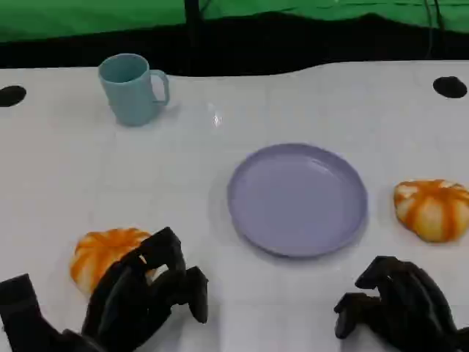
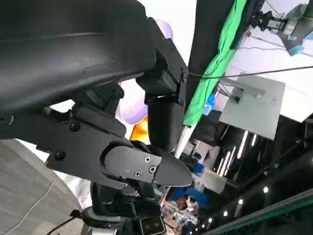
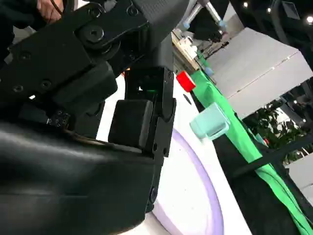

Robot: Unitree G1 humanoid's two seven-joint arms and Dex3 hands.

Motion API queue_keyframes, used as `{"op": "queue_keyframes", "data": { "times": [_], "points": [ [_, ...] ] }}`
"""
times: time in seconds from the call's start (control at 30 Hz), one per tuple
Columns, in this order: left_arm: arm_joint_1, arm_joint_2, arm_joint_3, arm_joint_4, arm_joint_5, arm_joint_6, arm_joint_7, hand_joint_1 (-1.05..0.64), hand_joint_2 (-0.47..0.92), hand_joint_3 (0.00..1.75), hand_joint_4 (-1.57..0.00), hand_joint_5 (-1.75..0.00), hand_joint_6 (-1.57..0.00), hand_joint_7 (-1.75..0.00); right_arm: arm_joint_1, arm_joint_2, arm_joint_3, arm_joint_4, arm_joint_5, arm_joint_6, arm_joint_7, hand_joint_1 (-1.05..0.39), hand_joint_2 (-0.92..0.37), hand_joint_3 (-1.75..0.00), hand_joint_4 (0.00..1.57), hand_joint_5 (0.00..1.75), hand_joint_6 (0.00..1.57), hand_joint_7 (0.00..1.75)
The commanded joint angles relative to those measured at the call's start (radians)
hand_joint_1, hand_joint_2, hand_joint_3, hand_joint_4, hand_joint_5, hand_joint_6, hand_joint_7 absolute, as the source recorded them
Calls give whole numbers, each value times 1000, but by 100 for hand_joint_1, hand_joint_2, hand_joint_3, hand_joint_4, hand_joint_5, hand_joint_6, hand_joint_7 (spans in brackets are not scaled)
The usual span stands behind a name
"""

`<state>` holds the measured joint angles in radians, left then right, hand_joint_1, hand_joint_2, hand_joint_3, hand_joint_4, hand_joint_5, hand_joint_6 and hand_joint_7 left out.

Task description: Grasp the bread from the table and place it into the plate.

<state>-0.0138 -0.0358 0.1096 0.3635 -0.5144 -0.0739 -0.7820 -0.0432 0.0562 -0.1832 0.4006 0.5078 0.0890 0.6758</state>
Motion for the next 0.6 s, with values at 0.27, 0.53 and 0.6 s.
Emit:
{"op": "queue_keyframes", "data": {
  "times": [0.27, 0.53, 0.6],
  "points": [
    [-3, 13, 4, 4, 7, -3, -8, -72, 92, 15, -84, -175, -61, -175, -11, -13, -10, 8, 12, 2, 8, -102, -73, 0, 157, 73, 157, 34],
    [-7, 11, 3, 17, 20, -32, -6, -74, 92, 15, -84, -175, -63, -175, -10, -11, -11, 9, 9, -2, 5, -102, -74, 0, 157, 71, 157, 34],
    [-8, 11, 6, 21, 11, -25, -12, -73, 92, 16, -84, -175, -62, -175, -12, -10, -11, 10, 8, 1, -1, -102, -73, 0, 157, 72, 157, 34]
  ]
}}
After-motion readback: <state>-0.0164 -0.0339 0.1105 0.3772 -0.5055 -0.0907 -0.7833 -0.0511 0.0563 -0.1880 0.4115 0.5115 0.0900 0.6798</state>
